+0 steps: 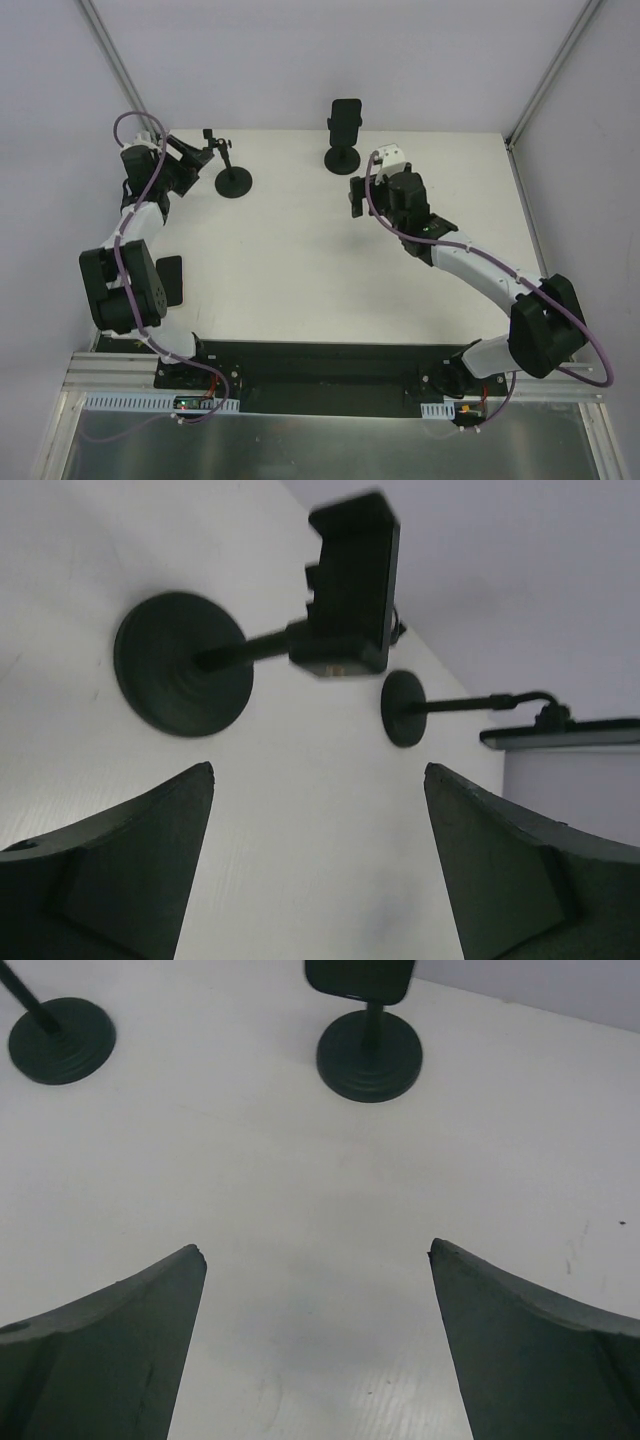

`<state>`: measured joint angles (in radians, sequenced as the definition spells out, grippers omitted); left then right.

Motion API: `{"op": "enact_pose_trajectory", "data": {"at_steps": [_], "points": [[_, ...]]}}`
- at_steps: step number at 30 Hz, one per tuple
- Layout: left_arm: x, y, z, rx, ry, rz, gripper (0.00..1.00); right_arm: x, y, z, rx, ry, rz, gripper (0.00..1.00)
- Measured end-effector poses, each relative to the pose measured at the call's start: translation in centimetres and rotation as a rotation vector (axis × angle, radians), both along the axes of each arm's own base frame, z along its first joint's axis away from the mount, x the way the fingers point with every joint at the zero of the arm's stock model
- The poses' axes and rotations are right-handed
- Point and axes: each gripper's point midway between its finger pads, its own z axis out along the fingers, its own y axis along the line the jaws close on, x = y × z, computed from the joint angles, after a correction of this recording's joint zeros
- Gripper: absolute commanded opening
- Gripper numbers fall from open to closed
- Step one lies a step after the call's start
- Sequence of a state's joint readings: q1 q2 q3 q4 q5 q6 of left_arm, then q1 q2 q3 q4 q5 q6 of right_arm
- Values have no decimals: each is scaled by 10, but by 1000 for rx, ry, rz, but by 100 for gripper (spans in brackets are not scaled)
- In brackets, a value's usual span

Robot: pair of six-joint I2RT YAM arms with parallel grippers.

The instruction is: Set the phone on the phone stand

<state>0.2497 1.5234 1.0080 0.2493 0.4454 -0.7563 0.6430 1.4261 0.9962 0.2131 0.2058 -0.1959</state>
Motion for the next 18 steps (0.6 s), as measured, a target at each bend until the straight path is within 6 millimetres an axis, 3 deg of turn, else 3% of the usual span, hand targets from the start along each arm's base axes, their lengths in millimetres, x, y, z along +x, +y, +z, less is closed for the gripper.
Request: {"op": "enact_pose_trajectory", "data": {"at_steps": [4, 7, 10, 14, 18], "points": [[51, 13, 5, -121, -51, -1, 79, 18, -33, -4, 36, 9, -81, 96], [78, 17, -8, -211, -60, -7, 78, 24, -49, -11, 59, 34, -121, 96], [89, 15, -12, -278, -72, -22, 71, 24, -49, -12, 85, 47, -118, 96], [100, 14, -5, -299, -109, -46, 73, 23, -45, -11, 105, 50, -102, 96], [105, 12, -11, -333, -113, -64, 72, 22, -44, -12, 113, 54, -97, 96]]}}
